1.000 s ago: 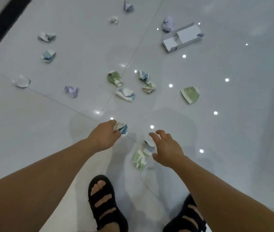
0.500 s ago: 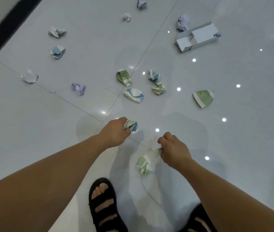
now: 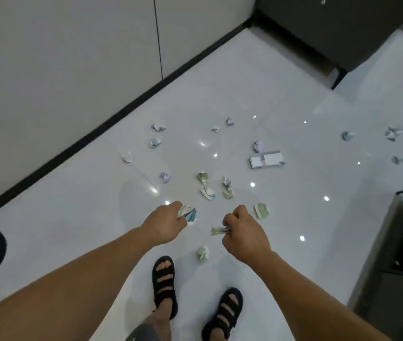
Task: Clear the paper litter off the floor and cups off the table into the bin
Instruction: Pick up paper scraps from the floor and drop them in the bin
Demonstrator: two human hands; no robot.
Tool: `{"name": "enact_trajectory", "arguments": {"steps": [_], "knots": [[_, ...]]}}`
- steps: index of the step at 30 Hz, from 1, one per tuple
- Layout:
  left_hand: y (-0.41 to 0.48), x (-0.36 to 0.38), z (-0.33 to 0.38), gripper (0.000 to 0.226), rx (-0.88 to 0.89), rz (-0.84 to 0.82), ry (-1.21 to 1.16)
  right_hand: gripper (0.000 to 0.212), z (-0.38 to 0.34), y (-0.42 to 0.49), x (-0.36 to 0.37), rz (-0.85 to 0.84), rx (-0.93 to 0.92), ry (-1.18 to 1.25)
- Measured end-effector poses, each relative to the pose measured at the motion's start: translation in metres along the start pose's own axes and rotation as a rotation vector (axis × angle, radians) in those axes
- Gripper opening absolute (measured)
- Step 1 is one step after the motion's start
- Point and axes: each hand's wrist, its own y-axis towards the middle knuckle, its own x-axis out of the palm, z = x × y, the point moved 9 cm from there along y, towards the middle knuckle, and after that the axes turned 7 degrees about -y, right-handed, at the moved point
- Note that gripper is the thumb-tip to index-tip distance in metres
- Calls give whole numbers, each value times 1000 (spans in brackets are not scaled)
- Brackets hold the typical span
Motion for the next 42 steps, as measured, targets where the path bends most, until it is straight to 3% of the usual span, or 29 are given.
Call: {"name": "enact_trajectory", "arguments": {"steps": [5,10,16,19,28,34,42], "knots": [[-102,-91,-10,19,-88,159,-81,16,-98,-30,-81,11,-201,-94],[-219,-136,-51,16,-193,388,-229,20,-202,-66,-114,-8,-439,-187],[-353,-173,-134,5,-324,581,-272,39,-343,-115,-111,-43,-728,-304],[-415,-189,-188,7,-402,649,-317,39,-420,-137,-100,-48,-843,-388],[-577,-254,-364,8,-558,809,-400,39,-666,-199,-53,-39,-1013,-471],[-614,-302,-421,17,-592,837,-396,31,-762,-206,-36,-35,-1057,-465],[-585,-371,-483,18,-632,833,-421,26,-853,-142,-10,-89,-1081,-433]]}}
